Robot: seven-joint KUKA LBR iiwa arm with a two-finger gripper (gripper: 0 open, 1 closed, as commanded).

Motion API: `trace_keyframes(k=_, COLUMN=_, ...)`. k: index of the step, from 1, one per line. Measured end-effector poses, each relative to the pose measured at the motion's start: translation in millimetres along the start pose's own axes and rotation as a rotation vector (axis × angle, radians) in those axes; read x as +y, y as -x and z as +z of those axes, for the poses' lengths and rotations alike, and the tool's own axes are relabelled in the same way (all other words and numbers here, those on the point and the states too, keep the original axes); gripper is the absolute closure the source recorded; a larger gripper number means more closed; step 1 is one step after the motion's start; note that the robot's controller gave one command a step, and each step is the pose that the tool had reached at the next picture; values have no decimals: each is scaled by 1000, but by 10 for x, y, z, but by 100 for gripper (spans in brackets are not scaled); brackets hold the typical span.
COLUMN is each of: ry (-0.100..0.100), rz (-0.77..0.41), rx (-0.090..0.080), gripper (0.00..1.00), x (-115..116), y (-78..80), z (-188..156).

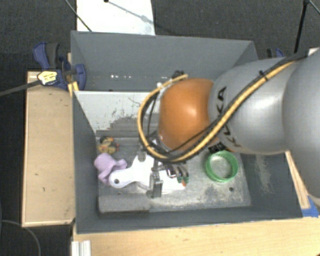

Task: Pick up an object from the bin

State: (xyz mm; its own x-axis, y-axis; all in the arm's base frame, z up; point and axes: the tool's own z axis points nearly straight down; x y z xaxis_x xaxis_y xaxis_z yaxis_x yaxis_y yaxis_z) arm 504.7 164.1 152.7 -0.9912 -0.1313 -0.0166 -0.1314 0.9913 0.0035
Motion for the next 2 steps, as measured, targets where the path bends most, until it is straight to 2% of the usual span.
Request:
trace_keyframes(k=1, ry=-6, rz=366, rx=16, gripper=100, x=129, y=97, z=699)
trace_keyframes(k=2, ry=-6, rz=367, rx=15, gripper=100, x=128, y=97, z=698)
